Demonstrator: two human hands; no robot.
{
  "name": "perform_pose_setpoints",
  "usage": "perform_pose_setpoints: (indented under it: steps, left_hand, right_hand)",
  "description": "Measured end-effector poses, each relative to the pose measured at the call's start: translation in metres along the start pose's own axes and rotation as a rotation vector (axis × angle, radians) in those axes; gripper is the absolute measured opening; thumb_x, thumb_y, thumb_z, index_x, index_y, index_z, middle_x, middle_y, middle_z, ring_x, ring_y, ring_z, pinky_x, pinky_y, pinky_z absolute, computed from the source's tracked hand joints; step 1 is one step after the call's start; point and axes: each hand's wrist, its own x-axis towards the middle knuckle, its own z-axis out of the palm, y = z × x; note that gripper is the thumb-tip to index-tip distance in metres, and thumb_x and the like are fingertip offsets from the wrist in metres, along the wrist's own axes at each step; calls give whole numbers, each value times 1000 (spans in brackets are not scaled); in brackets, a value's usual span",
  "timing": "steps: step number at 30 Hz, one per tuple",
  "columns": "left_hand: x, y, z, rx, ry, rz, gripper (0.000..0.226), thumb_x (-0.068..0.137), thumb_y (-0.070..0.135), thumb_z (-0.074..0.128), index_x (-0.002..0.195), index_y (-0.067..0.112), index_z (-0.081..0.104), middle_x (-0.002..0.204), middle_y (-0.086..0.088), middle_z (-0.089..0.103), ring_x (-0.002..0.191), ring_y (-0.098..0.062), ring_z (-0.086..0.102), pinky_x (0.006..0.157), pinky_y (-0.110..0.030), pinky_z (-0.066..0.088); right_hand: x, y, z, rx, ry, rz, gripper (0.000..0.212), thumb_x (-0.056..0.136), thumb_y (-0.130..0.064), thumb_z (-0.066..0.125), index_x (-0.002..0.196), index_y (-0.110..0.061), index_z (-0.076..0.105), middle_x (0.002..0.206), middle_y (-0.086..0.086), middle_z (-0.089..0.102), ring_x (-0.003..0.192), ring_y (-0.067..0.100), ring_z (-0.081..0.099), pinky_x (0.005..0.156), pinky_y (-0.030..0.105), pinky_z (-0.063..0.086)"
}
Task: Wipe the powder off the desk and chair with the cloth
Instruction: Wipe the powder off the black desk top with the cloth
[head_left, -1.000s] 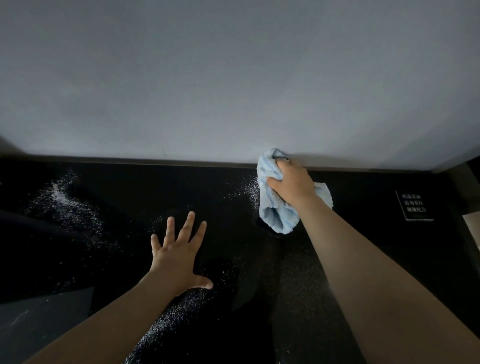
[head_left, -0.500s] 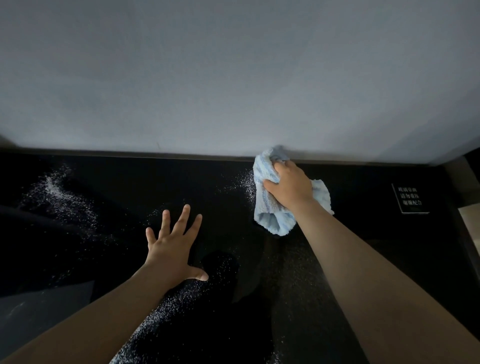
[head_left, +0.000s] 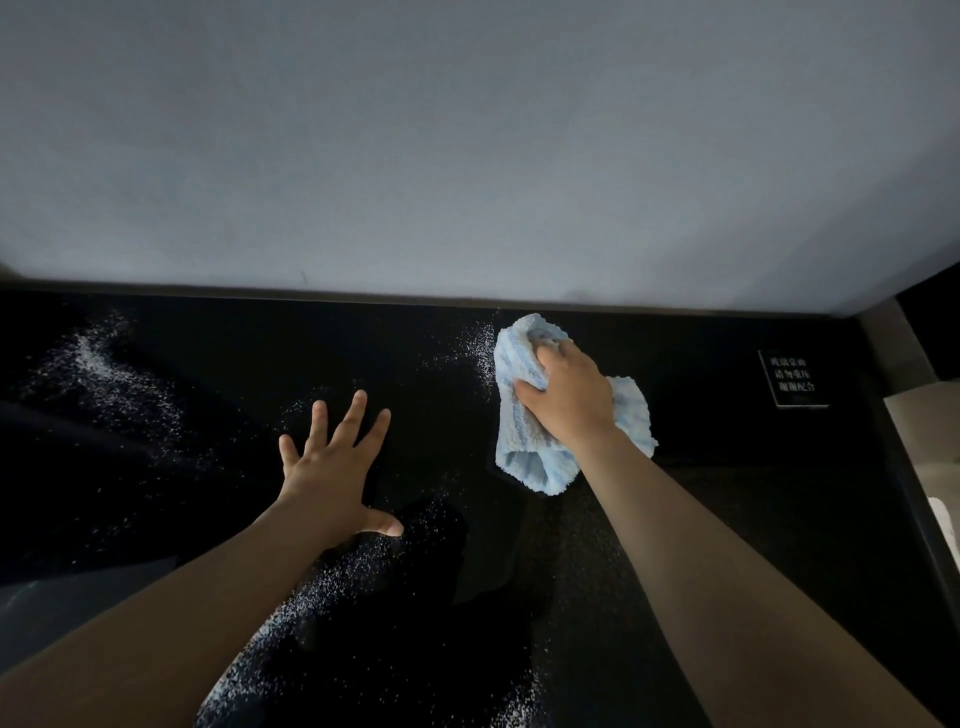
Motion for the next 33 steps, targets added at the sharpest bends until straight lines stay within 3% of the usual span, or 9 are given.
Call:
perform_pose_setpoints:
  steps: [20, 27, 33]
  left_hand:
    - [-7, 2, -6, 63, 22, 10, 133, 59, 79, 66, 150, 29, -17, 156, -1, -29, 144, -41, -15, 114, -62, 15]
    - [-46, 9, 21, 35, 27, 117, 132, 62, 79, 63, 150, 24, -18, 155, -2, -30, 143, -36, -23, 116, -59, 3]
    - [-71, 4, 54, 117, 17, 124, 141, 55, 87, 58, 147, 21, -26, 152, -6, -37, 140, -42, -27, 114, -61, 1]
  right_hand:
    - [-82, 2, 10, 22, 18, 62, 53, 84, -44, 64, 132, -22, 53, 130, -3, 53, 118, 21, 51, 84, 32, 47]
    - [-110, -1, 9, 34, 9, 79, 52, 84, -43, 64, 131, -21, 55, 129, -3, 54, 118, 20, 51, 85, 31, 46]
    - [-137, -4, 11, 43, 17, 96, 49, 83, -41, 65, 126, -20, 57, 125, -4, 56, 114, 19, 52, 83, 30, 47]
